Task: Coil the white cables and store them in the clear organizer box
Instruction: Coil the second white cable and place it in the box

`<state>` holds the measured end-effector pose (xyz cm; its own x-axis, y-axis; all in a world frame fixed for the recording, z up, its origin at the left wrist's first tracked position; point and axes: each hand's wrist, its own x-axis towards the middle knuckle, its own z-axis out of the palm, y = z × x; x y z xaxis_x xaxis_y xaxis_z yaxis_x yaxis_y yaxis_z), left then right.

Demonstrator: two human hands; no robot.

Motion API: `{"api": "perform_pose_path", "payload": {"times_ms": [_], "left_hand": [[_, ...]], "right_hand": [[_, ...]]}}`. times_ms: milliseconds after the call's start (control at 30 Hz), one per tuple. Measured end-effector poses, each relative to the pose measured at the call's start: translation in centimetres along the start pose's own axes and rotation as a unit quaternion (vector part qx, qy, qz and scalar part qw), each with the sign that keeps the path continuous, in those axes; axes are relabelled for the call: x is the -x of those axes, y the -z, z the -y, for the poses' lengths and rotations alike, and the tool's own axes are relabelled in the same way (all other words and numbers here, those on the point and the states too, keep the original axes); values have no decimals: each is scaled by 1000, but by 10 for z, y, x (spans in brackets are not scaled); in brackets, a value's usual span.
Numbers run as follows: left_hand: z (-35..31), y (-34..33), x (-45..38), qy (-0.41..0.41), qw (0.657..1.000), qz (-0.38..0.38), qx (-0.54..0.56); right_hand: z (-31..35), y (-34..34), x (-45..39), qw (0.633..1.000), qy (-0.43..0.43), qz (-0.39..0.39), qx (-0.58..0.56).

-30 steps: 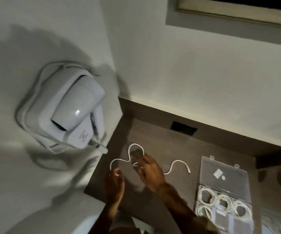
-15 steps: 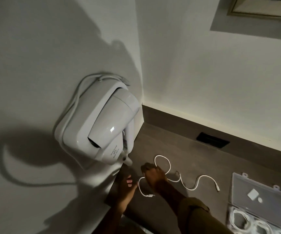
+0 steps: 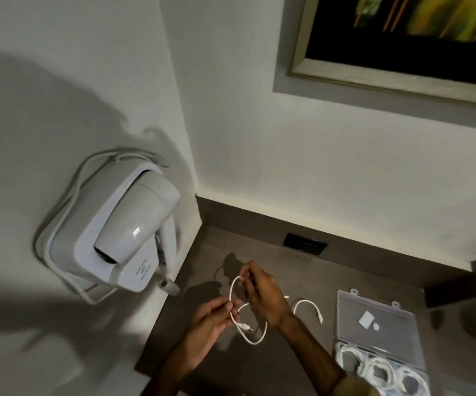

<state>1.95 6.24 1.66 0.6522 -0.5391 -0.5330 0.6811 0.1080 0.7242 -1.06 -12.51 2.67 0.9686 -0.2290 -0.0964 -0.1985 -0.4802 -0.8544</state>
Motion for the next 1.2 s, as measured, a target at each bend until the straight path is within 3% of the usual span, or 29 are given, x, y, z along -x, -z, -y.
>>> {"api": "perform_pose_path", "payload": {"times_ms": [200,400,567,767,833,900,1033,1100,1200], "left_hand": [[-12,-60,2,-81,990,111,6],[-36,-110,2,-144,978,145,46],[-59,-126,-3,-273,955,92,-74],[-58,-131,-4,-377,875,68,-294],[-52,-134,1,-375,854,69,-352],[-55,-138,8,-332,858,77,-385],[-77,-154,31,-167,929,225,-243],[-85,-159,36,-160,934,267,-175],[-91,-161,43,-143,927,340,-68]], "right_hand": [[-1,46,19,993,-15,-80,-91],[19,58,56,991,22,-94,-92],[37,59,94,997,11,-74,5],[76,102,115,975,40,-127,180],[86,124,112,957,83,-160,229],[93,149,104,939,126,-188,259],[91,188,77,927,149,-261,224],[83,188,67,945,117,-273,137],[74,150,73,971,70,-229,13]]}}
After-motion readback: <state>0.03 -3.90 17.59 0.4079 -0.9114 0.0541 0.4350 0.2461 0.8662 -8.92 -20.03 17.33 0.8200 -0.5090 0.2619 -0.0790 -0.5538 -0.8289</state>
